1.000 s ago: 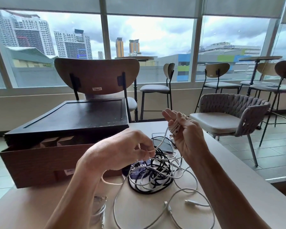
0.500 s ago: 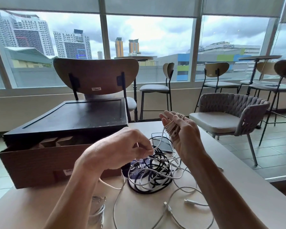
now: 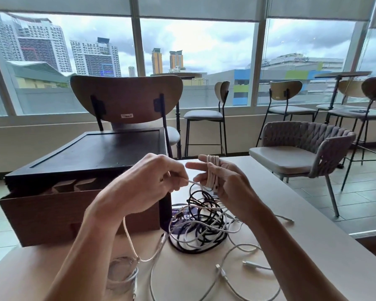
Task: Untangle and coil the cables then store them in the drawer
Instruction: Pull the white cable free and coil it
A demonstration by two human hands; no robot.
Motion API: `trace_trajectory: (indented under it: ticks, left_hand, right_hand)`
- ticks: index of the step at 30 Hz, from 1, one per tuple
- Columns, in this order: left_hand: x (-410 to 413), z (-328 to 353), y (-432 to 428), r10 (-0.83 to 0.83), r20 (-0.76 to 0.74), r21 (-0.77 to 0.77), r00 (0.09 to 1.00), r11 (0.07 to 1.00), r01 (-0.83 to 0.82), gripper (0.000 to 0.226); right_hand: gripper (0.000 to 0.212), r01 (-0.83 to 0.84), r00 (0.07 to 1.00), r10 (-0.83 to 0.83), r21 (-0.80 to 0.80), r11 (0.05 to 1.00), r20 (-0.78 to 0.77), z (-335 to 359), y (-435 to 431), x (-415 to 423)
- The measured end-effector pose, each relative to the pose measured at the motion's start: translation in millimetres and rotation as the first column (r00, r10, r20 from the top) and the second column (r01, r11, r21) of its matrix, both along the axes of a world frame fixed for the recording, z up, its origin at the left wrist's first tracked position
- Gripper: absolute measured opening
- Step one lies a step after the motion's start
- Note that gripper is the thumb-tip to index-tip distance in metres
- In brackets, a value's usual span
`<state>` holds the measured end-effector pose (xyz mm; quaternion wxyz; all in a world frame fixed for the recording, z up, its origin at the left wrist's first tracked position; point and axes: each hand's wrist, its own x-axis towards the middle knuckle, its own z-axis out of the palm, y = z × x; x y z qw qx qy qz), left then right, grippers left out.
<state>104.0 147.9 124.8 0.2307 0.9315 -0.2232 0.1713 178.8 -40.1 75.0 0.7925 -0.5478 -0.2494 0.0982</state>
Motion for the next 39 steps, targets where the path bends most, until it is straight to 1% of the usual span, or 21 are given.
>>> trace_trajectory:
  ticks: [2, 4, 6, 8, 9, 10, 11, 12, 14, 16, 17, 19, 22, 24, 28, 30, 32, 35, 39]
  left_hand:
    - [0, 0, 3, 0.009, -0.005, 0.003, 1.000, 1.000, -0.009, 0.010]
    - [0, 1, 1, 0.004, -0.009, -0.002, 1.000, 1.000, -0.004, 0.010]
    - [-1, 1, -1, -0.021, -0.036, -0.001, 0.999, 1.000, 0.021, 0.010]
    - [-2, 1, -3, -0.045, -0.096, 0.030, 0.994, 0.998, 0.048, 0.008]
    - [-3, 1, -4, -0.052, -0.120, 0.045, 0.991, 0.997, 0.058, 0.007]
    - [-3, 0, -4, -0.057, -0.133, 0.051, 0.989, 0.997, 0.064, 0.007]
    - [-3, 0, -4, -0.061, -0.131, 0.046, 0.990, 0.997, 0.067, 0.007]
    - [-3, 0, -4, -0.062, -0.111, 0.035, 0.992, 0.997, 0.067, 0.007]
    - [-3, 2, -5, -0.060, -0.044, 0.011, 0.997, 0.998, 0.060, 0.007]
    - [-3, 3, -6, -0.038, 0.029, -0.012, 0.999, 0.999, 0.038, 0.007]
    - [-3, 3, -5, -0.016, 0.067, -0.024, 0.998, 1.000, 0.017, 0.007]
    - [-2, 3, 1, 0.045, 0.132, -0.051, 0.990, 0.998, -0.039, 0.005]
    - [-1, 3, 9, 0.123, 0.195, -0.112, 0.973, 0.988, -0.103, 0.009]
    - [1, 1, 9, 0.148, 0.245, -0.146, 0.958, 0.983, -0.114, 0.013]
    - [4, -1, 5, 0.189, 0.341, -0.207, 0.921, 0.971, -0.123, 0.008]
    - [6, -2, 8, 0.222, 0.378, -0.236, 0.899, 0.962, -0.138, 0.003]
    - [8, -4, 11, 0.247, 0.377, -0.269, 0.893, 0.951, -0.149, 0.004]
    - [12, -9, 13, 0.253, 0.293, -0.286, 0.922, 0.944, -0.168, 0.009]
    - [15, -17, 11, 0.212, 0.135, -0.248, 0.968, 0.953, -0.175, 0.010]
  right_hand:
    - [0.030, -0.054, 0.997, 0.053, -0.023, 0.998, -0.047, -1, 1, -2]
    - [0.033, -0.089, 0.993, 0.088, -0.009, 0.996, -0.078, -2, 2, -2]
    - [0.040, -0.107, 0.988, 0.113, 0.058, 0.992, -0.109, -3, 3, -1]
    - [0.050, -0.122, 0.979, 0.147, 0.173, 0.977, -0.144, -3, 3, 3]
    - [0.052, -0.121, 0.977, 0.156, 0.223, 0.967, -0.148, -3, 2, 5]
    - [0.051, -0.115, 0.978, 0.152, 0.240, 0.964, -0.140, -3, 0, 6]
    - [0.049, -0.105, 0.983, 0.134, 0.217, 0.971, -0.123, -2, -2, 6]
    - [0.045, -0.099, 0.988, 0.116, 0.161, 0.982, -0.099, -2, -4, 5]
    - [0.039, -0.103, 0.994, 0.103, -0.008, 0.995, -0.039, -2, -5, 2]
    - [0.039, -0.124, 0.990, 0.135, -0.187, 0.974, 0.049, -1, -3, -3]
    - [0.039, -0.131, 0.983, 0.157, -0.245, 0.961, 0.091, 0, -1, -5]
    - [0.039, -0.153, 0.974, 0.192, -0.276, 0.949, 0.119, 0, 0, -8]
    - [0.039, -0.210, 0.967, 0.242, -0.282, 0.936, 0.084, -1, -4, -7]
    - [0.040, -0.287, 0.946, 0.318, -0.288, 0.914, 0.065, 0, -8, -6]
    - [0.038, -0.394, 0.904, 0.419, -0.217, 0.893, 0.084, 7, -17, -9]
    - [0.034, -0.448, 0.880, 0.462, -0.127, 0.885, 0.111, 10, -21, -10]
    - [0.030, -0.476, 0.872, 0.475, -0.022, 0.879, 0.116, 11, -25, -7]
    - [0.027, -0.493, 0.869, 0.484, 0.092, 0.865, 0.103, 13, -26, -5]
    - [0.028, -0.494, 0.870, 0.482, 0.193, 0.848, 0.105, 13, -22, -5]
